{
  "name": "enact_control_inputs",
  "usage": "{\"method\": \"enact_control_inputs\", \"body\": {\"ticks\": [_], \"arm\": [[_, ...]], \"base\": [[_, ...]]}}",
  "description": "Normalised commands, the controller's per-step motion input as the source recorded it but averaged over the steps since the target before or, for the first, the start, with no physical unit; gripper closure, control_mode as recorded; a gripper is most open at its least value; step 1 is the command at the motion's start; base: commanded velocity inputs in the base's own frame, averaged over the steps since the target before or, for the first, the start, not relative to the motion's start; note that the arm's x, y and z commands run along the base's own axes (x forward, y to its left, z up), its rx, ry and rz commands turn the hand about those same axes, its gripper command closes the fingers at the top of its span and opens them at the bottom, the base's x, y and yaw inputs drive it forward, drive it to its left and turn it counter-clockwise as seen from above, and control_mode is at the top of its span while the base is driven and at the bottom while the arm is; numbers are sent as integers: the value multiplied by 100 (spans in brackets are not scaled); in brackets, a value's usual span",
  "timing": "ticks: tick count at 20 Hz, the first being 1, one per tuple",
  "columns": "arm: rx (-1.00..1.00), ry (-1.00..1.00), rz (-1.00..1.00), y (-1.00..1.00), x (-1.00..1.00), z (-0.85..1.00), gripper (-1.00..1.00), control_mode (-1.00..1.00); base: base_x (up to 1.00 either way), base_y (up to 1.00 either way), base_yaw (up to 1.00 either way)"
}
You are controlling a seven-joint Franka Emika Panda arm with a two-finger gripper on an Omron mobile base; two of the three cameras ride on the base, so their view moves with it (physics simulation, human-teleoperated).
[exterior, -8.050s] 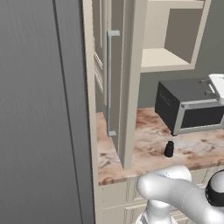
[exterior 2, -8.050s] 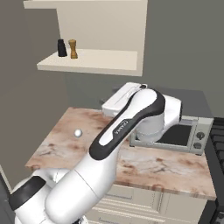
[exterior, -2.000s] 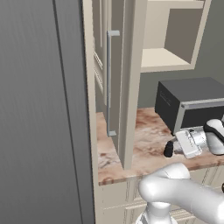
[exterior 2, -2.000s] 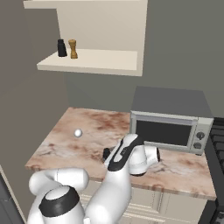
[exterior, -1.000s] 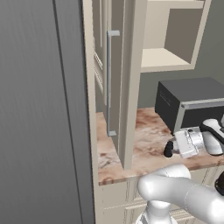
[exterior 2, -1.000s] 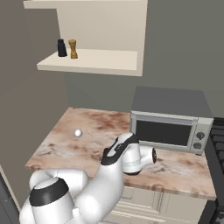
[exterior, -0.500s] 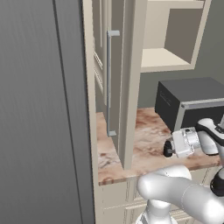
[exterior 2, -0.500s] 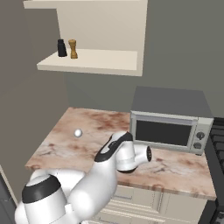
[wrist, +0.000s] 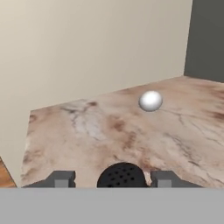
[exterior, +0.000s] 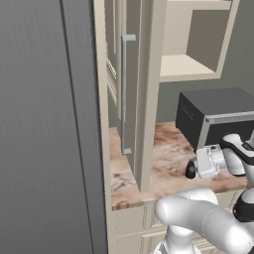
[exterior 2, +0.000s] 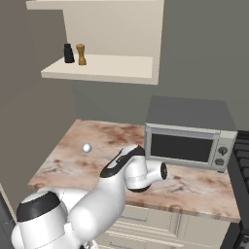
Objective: There are various items on the counter. Only move the condiments/shakers into the cabinet.
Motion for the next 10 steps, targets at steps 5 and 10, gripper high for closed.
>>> {"method": "enact_control_inputs", "body": {"ticks": [5,10], "arm": [[0,0,-4,0,0,0,100,-100],[0,0,-2,-1,0,0,100,-100]], "base": [[0,0,0],[0,0,0]]}}
